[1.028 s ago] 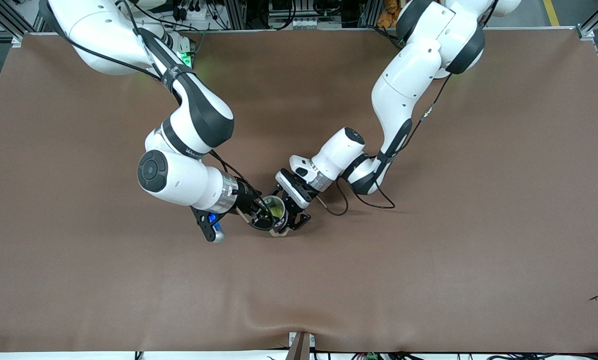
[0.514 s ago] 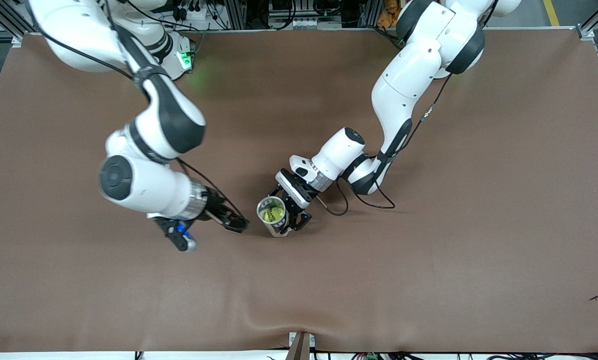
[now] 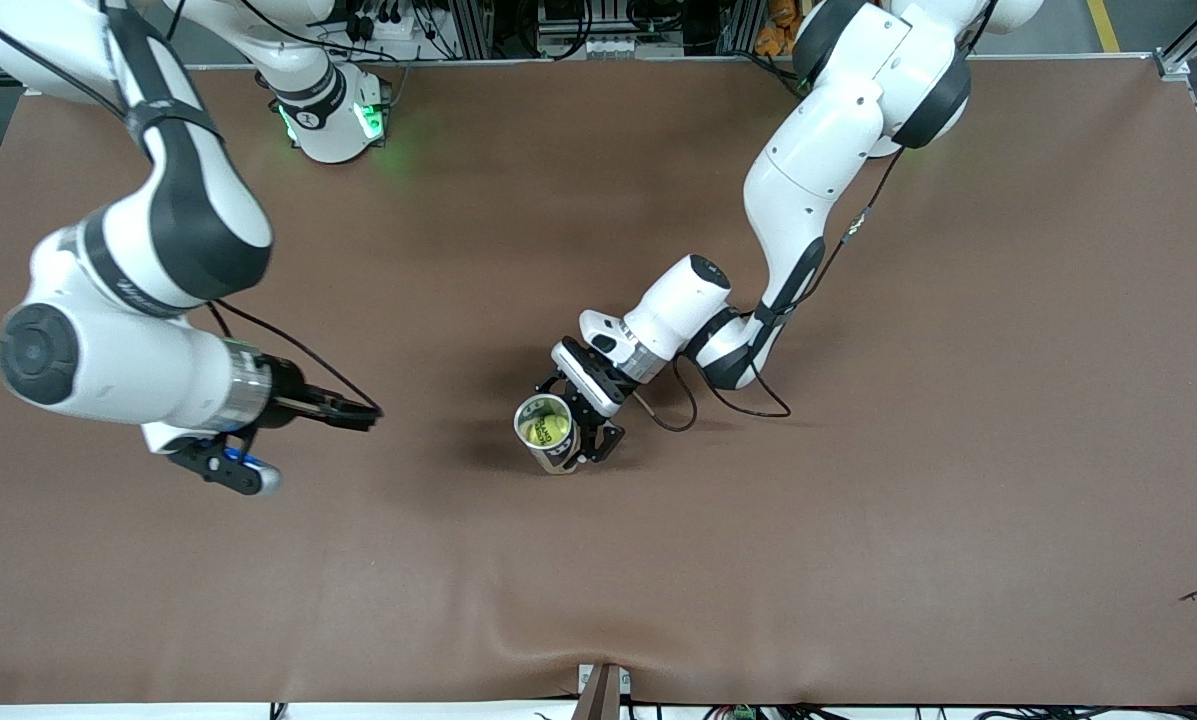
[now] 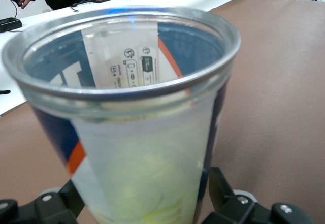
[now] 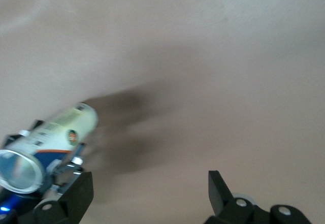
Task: Insert tennis ball vertically with right arm
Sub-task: 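Withdraw the right gripper while the left gripper lowers the tube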
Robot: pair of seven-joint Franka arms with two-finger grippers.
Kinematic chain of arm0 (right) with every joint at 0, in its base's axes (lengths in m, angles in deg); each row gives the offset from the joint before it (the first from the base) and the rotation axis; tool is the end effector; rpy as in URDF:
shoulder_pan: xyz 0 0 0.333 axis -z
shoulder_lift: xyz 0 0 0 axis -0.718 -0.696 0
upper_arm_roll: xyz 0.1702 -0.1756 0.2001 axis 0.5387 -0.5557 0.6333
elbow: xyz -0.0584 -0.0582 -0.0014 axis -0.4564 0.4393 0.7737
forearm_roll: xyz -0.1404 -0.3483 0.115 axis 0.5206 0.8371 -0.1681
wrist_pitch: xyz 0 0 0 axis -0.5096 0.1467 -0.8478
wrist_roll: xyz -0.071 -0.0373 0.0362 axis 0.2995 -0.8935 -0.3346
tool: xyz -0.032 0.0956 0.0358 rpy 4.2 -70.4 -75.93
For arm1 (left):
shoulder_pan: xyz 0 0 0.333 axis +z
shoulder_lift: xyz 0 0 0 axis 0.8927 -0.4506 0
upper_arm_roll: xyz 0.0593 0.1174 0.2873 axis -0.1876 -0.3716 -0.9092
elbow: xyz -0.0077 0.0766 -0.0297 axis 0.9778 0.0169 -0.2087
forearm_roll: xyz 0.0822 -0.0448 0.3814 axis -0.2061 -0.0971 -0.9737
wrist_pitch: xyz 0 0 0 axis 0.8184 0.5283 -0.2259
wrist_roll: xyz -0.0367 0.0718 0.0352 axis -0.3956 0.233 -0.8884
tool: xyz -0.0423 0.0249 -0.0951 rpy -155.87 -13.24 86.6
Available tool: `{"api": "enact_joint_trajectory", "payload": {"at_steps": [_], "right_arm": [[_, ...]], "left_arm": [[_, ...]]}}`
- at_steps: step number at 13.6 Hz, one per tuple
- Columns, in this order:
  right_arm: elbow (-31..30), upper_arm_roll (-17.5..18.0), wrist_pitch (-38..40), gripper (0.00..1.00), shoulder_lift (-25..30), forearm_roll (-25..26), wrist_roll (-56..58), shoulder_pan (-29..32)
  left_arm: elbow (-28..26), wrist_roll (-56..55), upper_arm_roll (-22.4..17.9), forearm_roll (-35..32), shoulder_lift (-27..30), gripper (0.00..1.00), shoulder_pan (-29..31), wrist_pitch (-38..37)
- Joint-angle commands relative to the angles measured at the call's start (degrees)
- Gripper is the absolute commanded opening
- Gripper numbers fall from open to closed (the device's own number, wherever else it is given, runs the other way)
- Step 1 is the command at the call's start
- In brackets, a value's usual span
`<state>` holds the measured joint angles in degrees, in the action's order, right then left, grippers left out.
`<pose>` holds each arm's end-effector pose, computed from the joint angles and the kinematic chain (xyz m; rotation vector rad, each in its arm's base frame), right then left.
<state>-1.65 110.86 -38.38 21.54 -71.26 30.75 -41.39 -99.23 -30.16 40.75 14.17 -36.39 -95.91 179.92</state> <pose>0.6688 0.1593 0.4591 -2.9346 0.4287 0.2785 0.5488 -0.5046 0.1813 2.1635 -1.0646 1.2611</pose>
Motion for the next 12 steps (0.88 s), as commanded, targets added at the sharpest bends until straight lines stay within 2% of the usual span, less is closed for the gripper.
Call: {"api": "enact_joint_trajectory", "payload": {"at_steps": [1, 4, 8, 9, 12], "right_arm": [[-9.9, -2.2, -0.6, 1.00, 8.8, 2.4, 9.7, 2.0], [-13.1, -11.2, 1.1, 1.00, 13.6, 2.4, 22.4, 0.0], [-13.2, -24.6, 5.0, 1.00, 17.6, 1.7, 35.4, -5.9], [-13.2, -26.4, 6.2, 1.00, 19.0, 1.7, 36.3, -6.9], [-13.0, -26.6, 10.0, 1.00, 23.3, 1.7, 36.6, -6.8]], "left_arm": [[-0.9, 0.8, 0.1, 0.6, 0.2, 1.00, 0.0, 0.8], [-2.4, 0.6, 0.1, 0.5, 0.4, 1.00, 0.3, 0.7], [-4.8, 0.6, 0.1, 0.4, 1.3, 1.00, 0.3, 0.7], [-5.8, 0.5, 0.1, 0.5, 1.8, 1.00, 0.3, 0.7], [-9.0, 1.0, 0.1, 0.3, 3.6, 1.00, 1.7, 0.6]]}}
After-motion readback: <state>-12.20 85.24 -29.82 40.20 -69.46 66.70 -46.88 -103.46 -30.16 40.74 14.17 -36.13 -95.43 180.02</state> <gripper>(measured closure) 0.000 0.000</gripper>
